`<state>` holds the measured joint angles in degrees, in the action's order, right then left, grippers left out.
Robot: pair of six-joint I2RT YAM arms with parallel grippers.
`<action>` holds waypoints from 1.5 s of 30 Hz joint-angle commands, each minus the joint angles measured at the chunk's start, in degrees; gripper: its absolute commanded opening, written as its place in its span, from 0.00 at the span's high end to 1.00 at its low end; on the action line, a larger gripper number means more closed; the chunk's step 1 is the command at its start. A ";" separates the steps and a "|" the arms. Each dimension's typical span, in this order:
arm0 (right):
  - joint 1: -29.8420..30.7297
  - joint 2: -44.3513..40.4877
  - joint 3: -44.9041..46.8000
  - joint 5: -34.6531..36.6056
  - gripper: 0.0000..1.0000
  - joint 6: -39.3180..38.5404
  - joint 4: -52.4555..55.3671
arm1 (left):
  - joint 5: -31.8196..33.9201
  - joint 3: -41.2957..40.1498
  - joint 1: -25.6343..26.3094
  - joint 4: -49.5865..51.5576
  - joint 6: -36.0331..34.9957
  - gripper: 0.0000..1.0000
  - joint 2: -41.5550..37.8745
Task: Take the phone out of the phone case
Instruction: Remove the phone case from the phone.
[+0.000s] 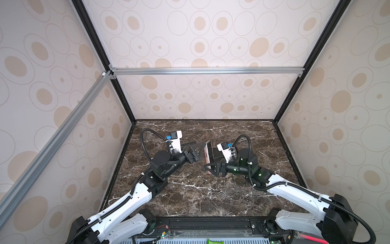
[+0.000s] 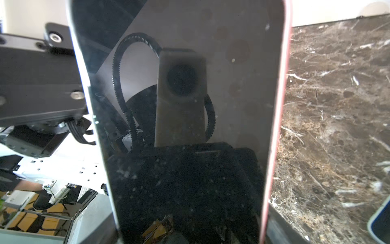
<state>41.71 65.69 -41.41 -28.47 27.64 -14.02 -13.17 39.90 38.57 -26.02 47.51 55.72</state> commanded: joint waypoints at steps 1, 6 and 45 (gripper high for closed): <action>-0.06 -1.59 -1.75 -0.71 1.00 -2.60 1.19 | -1.07 1.11 -0.17 -0.45 -1.25 0.28 0.68; -0.10 -1.88 -1.78 -1.06 1.00 -2.42 1.01 | -4.13 1.11 0.01 -2.80 -0.28 0.32 2.02; -0.13 -5.39 -3.42 -0.70 1.00 -3.55 2.77 | -5.46 -4.11 0.75 -7.82 3.27 0.61 4.28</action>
<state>41.50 61.69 -41.85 -29.08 27.24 -11.20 -18.61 35.48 39.35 -32.03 50.37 60.66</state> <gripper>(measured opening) 0.780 0.379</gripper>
